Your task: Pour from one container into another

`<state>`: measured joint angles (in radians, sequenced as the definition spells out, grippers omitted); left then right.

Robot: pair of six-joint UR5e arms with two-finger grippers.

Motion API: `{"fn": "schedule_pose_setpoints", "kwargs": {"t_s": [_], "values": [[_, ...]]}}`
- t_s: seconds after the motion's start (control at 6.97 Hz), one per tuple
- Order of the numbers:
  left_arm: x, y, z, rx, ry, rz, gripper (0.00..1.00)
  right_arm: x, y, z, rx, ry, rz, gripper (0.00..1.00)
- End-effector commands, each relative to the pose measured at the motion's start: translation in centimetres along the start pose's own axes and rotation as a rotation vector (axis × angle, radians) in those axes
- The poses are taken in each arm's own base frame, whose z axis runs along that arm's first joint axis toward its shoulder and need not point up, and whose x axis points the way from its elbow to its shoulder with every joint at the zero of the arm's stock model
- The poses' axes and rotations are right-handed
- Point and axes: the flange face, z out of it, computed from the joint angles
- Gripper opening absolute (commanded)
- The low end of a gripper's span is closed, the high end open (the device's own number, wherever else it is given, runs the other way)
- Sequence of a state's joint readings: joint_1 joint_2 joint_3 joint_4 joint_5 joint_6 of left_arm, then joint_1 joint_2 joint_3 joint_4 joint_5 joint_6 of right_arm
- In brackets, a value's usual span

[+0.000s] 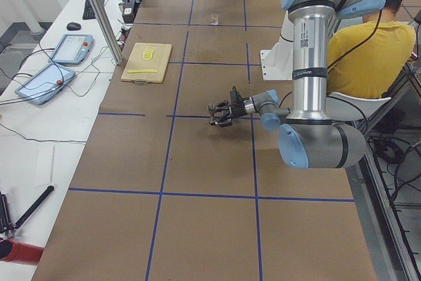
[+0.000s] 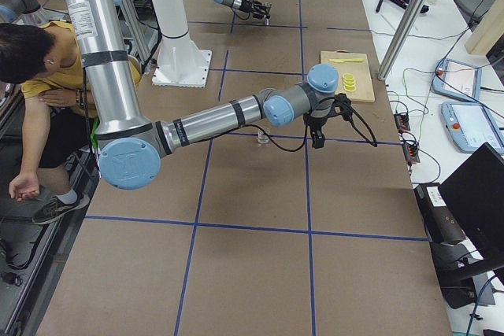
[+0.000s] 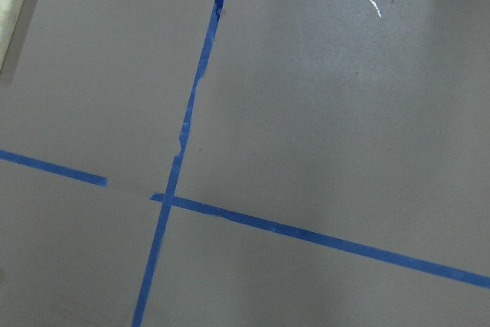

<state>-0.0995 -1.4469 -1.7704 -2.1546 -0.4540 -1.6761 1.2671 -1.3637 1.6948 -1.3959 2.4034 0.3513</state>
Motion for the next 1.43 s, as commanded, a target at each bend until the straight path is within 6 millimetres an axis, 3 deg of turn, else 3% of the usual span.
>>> {"fn": "schedule_pose_setpoints", "kwargs": {"t_s": [0.0,0.14,0.43,1.0,1.15,1.29], "values": [[0.0,0.1,0.1,0.0,-0.001,0.002,0.56,0.0,0.0,0.0,0.001,0.001,0.0,1.0],[0.1,0.1,0.1,0.0,0.0,0.005,0.46,0.0,0.0,0.0,0.001,0.001,0.0,1.0],[0.6,-0.3,0.0,0.0,0.019,-0.036,0.0,0.0,0.0,0.0,0.0,0.0,0.001,1.0],[1.9,-3.0,-0.9,0.012,0.124,-0.056,0.0,-0.8,-0.7,-0.5,0.017,0.003,-0.013,1.0],[2.1,-3.4,-1.1,0.013,0.136,-0.071,0.0,-1.6,-1.2,-1.0,0.028,0.003,-0.006,1.0],[3.4,-3.7,-1.3,0.018,0.147,-0.032,0.0,-4.5,-0.9,-1.4,0.037,-0.02,0.041,1.0]]}}
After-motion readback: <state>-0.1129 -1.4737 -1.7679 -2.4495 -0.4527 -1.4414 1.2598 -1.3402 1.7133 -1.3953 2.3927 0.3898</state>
